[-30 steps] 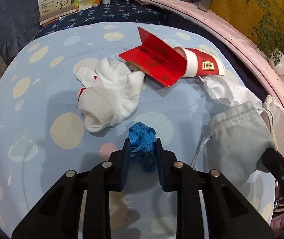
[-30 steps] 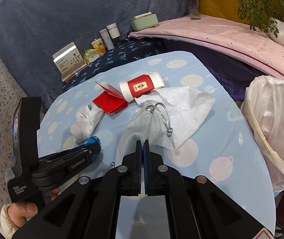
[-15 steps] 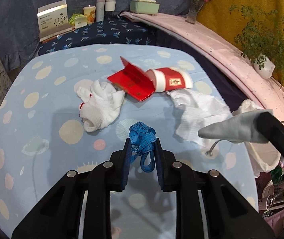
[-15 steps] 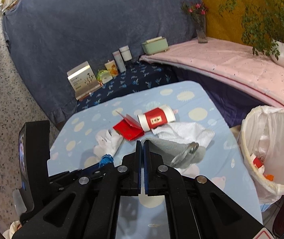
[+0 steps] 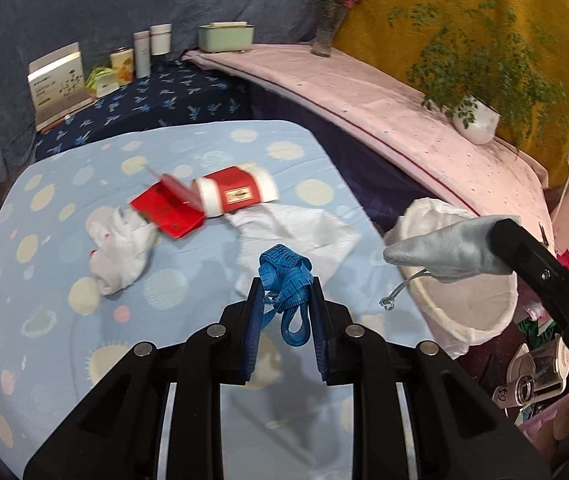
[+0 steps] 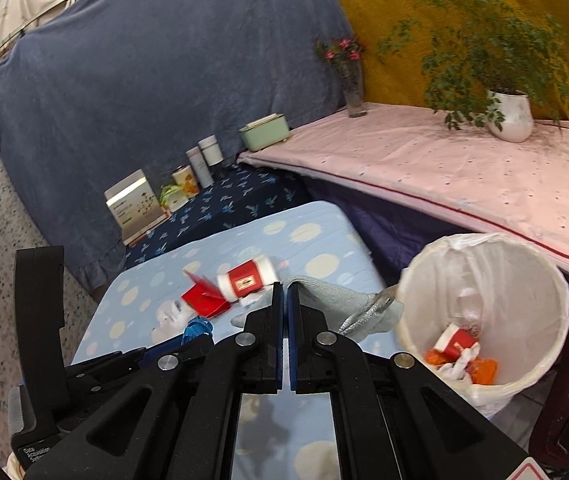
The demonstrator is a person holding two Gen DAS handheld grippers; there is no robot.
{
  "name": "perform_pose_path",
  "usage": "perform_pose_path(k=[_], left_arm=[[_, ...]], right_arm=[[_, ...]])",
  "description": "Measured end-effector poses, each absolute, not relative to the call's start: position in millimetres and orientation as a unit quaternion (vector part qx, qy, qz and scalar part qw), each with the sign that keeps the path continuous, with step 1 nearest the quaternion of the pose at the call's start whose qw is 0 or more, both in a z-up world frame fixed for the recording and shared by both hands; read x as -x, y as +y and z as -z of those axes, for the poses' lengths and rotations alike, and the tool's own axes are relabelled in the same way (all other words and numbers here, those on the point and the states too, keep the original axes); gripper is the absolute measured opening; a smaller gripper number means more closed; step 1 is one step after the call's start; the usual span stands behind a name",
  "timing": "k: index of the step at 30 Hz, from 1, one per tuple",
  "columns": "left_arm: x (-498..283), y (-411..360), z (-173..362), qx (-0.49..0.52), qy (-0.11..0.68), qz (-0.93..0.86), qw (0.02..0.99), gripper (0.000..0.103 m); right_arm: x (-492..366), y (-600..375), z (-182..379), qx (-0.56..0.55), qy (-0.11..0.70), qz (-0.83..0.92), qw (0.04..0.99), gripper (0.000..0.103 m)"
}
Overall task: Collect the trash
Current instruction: 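Carry the pouch and ribbon over the bin and open both grippers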
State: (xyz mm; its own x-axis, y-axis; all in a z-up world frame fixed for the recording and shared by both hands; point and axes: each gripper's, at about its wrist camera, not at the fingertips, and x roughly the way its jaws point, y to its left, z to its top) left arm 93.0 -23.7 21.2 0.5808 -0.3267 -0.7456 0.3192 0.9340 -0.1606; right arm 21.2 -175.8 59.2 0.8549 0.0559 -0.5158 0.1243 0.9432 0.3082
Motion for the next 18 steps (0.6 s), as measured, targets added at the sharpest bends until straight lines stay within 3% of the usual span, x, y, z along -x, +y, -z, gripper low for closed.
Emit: perform_pose_path(k=[18], left_arm=[[-89,-166,-15,-0.077,0.422,0.275,0.860,0.022]], right_arm=[[4,-296,-30,-0.228,0.265,0.122,0.929,0.002]])
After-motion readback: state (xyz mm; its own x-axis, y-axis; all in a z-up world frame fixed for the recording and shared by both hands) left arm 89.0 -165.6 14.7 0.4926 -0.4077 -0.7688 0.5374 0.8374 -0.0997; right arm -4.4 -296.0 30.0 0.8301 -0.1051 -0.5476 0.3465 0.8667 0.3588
